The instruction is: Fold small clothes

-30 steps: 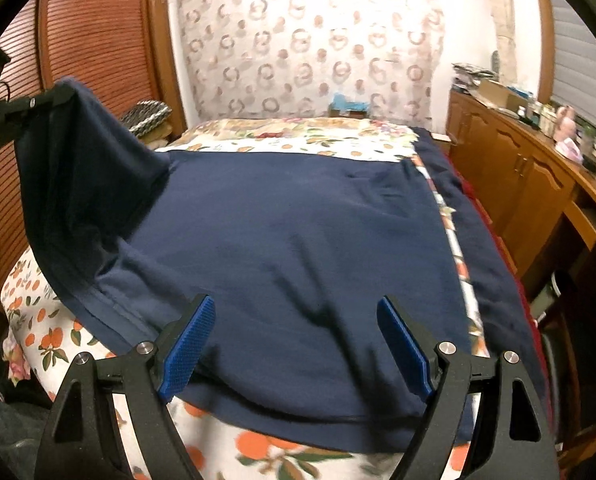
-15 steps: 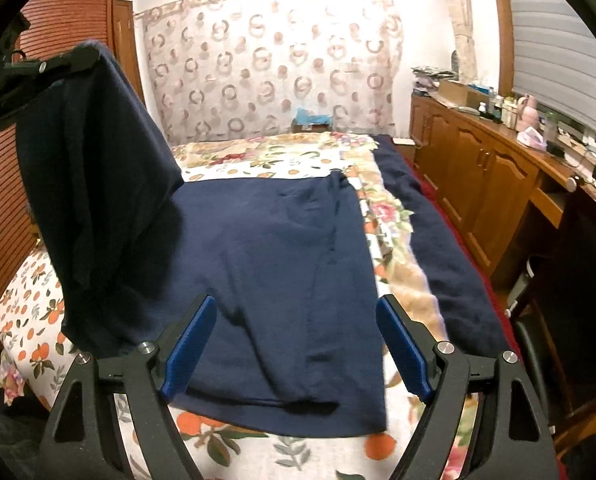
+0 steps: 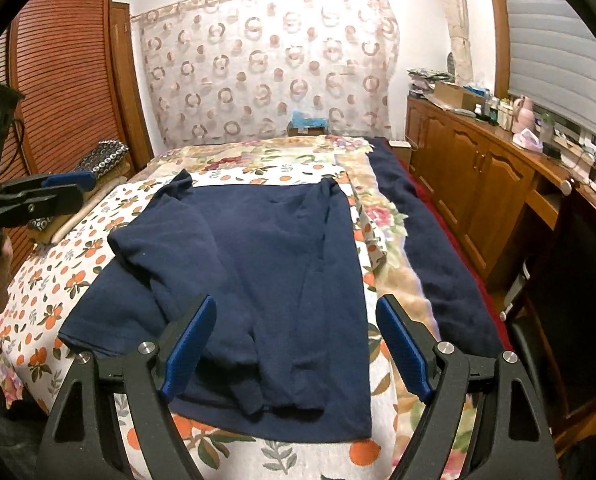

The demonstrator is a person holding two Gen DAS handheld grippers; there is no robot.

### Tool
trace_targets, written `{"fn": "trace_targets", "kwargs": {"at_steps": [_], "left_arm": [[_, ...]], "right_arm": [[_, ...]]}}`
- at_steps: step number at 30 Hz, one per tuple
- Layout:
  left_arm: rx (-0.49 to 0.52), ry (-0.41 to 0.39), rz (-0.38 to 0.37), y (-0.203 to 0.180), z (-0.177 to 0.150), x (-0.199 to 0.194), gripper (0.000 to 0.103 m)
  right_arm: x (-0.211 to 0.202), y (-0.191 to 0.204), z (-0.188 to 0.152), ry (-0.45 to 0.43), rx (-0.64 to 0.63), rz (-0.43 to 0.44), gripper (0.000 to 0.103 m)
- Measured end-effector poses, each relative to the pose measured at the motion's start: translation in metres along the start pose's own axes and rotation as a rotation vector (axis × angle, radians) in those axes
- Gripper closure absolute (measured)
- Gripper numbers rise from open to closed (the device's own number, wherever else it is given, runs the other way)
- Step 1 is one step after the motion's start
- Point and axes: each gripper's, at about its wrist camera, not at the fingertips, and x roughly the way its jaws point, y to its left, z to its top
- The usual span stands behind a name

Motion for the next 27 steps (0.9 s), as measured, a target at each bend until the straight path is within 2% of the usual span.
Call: {"fn": "trace_targets", "kwargs": {"at_steps": [6, 15, 27], "left_arm": [[-0.065, -0.032, 0.084, 0.030, -0.022, -0.022, 0.027], [-0.140, -0.083, 0.222, 0.072, -0.047, -0.052, 0.027], [-0.202, -0.090, 0.309, 0.107, -0.072, -0.074, 0.027]], "right_arm": [[0.016, 0.001, 0.012, 0.020, -0.042, 0.024, 0.020], [0.034, 0.025, 0.025, 0.042, -0.119, 0.077, 0.020], [0.071, 0.070, 0.055, 0.064, -0.254, 0.210, 0.020]]}}
